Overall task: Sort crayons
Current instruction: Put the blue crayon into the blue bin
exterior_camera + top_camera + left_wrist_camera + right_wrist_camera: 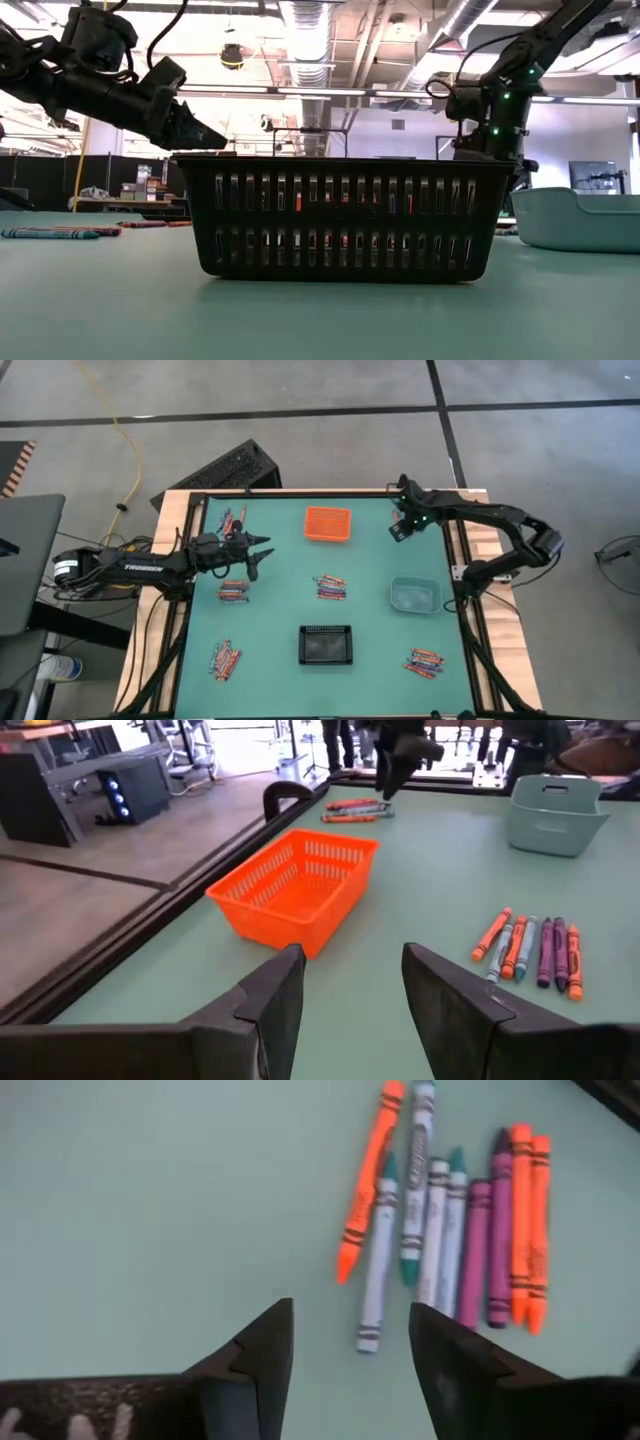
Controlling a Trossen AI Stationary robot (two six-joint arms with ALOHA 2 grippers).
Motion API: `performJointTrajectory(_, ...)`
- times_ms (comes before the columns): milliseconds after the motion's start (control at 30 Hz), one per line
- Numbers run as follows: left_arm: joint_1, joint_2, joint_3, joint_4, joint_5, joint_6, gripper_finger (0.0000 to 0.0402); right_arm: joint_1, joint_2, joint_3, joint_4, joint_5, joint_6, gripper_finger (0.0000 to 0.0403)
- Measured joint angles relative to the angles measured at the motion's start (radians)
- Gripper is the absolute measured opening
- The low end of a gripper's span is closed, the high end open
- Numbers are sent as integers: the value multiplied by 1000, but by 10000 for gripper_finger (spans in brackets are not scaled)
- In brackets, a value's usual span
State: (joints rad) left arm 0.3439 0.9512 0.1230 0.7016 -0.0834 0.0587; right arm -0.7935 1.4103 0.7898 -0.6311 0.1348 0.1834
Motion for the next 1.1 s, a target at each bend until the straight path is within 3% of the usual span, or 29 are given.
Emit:
performJointTrajectory(333, -1, 0, 0, -37, 47, -78, 162, 6, 160, 0, 21, 44, -25, 178)
performJointTrajectory(567, -1, 0, 0, -38, 52, -133, 162, -1, 175, 4, 17, 43, -76, 167)
performJointTrajectory(1000, -1, 0, 0, -40, 62, -165, 162, -47, 149, -1, -39, 21, -79, 21)
performJointTrajectory(1100, -1, 0, 0, -47, 62, -178, 162, -54, 149, 0, -31, 20, -79, 6)
